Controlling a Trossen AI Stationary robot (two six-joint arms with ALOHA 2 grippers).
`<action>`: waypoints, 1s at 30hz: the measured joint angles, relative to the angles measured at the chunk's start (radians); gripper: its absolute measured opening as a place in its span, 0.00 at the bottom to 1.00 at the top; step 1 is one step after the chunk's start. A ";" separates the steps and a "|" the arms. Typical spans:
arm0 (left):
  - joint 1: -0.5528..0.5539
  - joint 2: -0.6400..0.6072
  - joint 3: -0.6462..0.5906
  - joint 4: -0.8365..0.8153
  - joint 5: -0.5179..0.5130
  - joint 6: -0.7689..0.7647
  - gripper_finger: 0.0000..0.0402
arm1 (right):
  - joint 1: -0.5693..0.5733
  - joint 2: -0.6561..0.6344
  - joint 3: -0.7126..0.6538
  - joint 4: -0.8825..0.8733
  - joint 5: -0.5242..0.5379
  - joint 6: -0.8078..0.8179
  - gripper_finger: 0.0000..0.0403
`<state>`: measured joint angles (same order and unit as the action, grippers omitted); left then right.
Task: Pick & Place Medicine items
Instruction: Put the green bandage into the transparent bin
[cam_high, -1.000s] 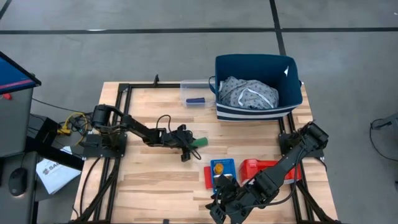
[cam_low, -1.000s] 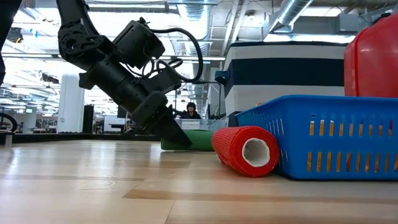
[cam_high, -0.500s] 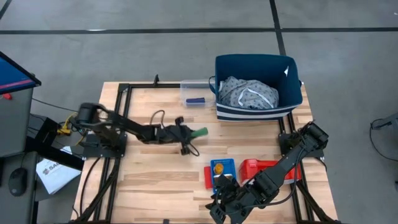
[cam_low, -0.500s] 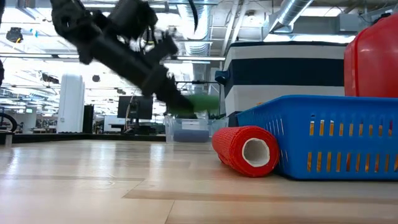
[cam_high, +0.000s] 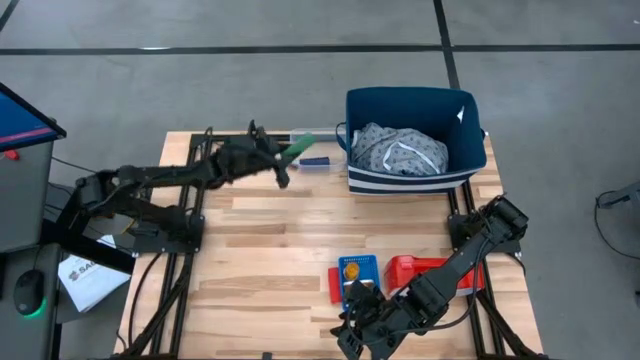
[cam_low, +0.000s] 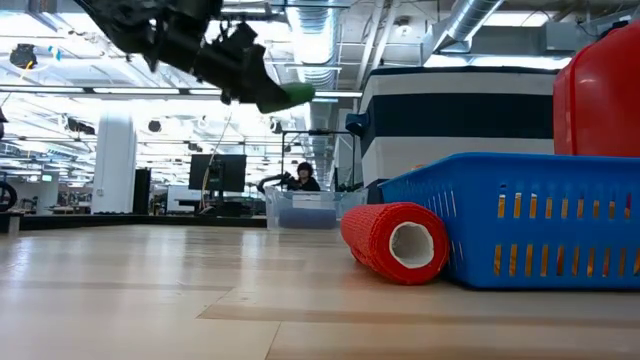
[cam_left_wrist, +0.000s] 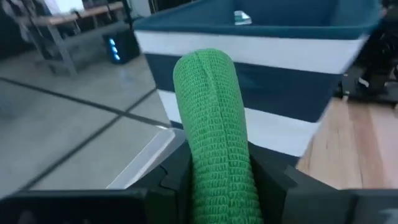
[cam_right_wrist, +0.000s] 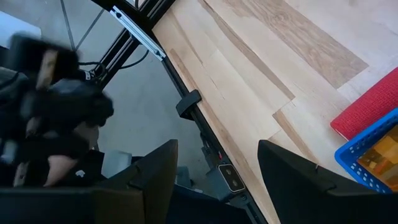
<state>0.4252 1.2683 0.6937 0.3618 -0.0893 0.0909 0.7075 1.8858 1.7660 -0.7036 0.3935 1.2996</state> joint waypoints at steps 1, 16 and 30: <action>0.033 0.023 0.012 0.000 0.032 -0.013 0.27 | -0.003 0.000 0.000 0.000 0.000 -0.006 0.54; 0.174 0.493 0.351 -0.188 0.148 0.078 0.27 | -0.056 0.000 0.000 0.001 -0.031 -0.017 0.54; 0.226 0.556 0.394 -0.165 0.060 0.100 0.53 | -0.062 0.000 0.000 0.001 -0.028 0.006 0.54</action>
<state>0.6510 1.8244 1.0882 0.1967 -0.0292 0.1907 0.6457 1.8858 1.7660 -0.7029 0.3656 1.3060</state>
